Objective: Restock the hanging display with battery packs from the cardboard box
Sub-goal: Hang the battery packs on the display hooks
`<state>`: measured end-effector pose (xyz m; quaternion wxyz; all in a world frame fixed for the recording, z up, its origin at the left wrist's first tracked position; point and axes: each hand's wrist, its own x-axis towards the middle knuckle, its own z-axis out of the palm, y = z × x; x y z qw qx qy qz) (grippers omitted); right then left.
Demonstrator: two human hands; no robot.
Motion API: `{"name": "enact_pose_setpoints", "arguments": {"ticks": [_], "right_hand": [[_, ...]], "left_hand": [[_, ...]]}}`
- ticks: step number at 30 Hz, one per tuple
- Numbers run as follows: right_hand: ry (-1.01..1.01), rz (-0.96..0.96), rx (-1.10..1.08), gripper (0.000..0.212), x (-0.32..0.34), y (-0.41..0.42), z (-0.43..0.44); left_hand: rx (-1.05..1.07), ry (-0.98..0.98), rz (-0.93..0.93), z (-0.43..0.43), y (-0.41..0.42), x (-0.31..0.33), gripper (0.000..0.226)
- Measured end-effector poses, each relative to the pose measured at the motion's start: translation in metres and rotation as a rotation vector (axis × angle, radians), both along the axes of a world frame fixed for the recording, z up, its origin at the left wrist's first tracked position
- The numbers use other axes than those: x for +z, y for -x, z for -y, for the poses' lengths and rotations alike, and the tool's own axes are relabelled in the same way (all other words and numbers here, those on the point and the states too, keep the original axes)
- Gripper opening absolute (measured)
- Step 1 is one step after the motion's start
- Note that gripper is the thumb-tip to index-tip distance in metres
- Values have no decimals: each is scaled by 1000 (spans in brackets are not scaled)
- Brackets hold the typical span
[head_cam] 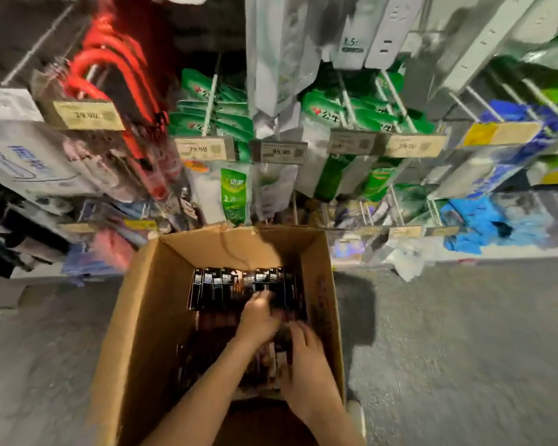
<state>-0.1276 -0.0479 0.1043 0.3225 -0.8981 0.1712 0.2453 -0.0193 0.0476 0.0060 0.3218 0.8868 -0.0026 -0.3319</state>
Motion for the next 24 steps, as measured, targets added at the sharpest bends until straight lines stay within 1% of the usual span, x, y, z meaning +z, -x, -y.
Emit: {"name": "enact_pose_setpoints", "arguments": {"ticks": [3,6,11,14,18,22,24], "right_hand": [[-22,-43,-64,74,-12,-9,4],[-41,-85,-79,73,-19,-11,5],[-56,-111,-129,71,-28,-10,4],[-82,-122,-139,72,-31,-11,1],[-112,-126,-178,67,-32,-9,-4],[-121,-113,-220,60,-34,-7,-10],[-137,-104,-241,58,-30,-7,-11]], "left_hand": [[-27,15,-37,22,-17,-28,46],[-33,4,-50,41,-24,-50,48],[2,12,-101,60,-25,-83,40],[38,-11,-87,65,-30,-96,32],[69,-7,-86,63,-39,-94,17],[140,-75,-79,45,-41,-75,17],[168,-98,-84,29,-40,-55,12]]}}
